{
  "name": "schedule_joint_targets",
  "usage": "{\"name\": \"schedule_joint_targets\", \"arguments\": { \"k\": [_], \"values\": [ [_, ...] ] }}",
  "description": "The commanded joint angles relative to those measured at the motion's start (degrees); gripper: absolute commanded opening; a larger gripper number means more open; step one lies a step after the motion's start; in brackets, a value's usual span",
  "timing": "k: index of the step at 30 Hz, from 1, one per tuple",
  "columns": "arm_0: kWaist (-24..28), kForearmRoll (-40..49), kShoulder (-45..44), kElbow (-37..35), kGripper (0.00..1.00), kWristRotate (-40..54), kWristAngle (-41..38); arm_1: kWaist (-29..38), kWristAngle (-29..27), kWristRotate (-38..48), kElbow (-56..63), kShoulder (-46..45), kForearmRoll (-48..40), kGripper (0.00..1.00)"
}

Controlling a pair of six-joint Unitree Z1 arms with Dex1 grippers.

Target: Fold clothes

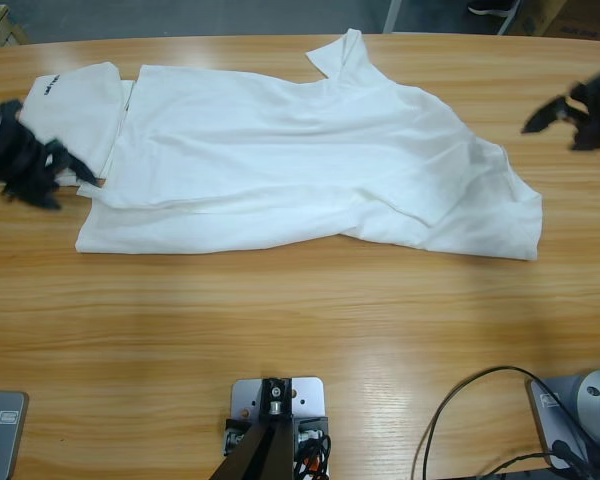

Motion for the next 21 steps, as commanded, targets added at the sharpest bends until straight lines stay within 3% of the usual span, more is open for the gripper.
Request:
{"name": "schedule_joint_targets", "arguments": {
  "k": [1,5,13,16,19,21],
  "values": [
    [-2.61,-0.22,-1.14,9.59,0.982,-7.53,0.03,5.23,-0.06,15.84,17.15,-5.24,-1.59,0.945],
    [-2.56,-0.2,0.63,9.01,0.978,-3.8,1.05,6.48,-0.39,21.34,20.28,-4.45,-5.16,0.93],
    [-4.74,1.1,6.13,7.67,0.981,23.11,8.08,7.36,0.12,35.74,30.07,-4.36,-17.39,0.766],
    [-10.33,1.64,6.17,4.36,0.828,33.34,9.47,7.36,-0.04,38.36,32.62,-3.63,-21.33,0.766],
    [-12.56,2.38,6.75,3.42,0.826,38.7,10.86,7.54,-0.3,38.94,33.59,-3.06,-23.67,0.77],
    [-13.14,2.84,7.19,3.94,0.829,47.73,13.04,7.54,-0.3,38.99,33.52,-3.13,-23.86,0.773]
  ]
}}
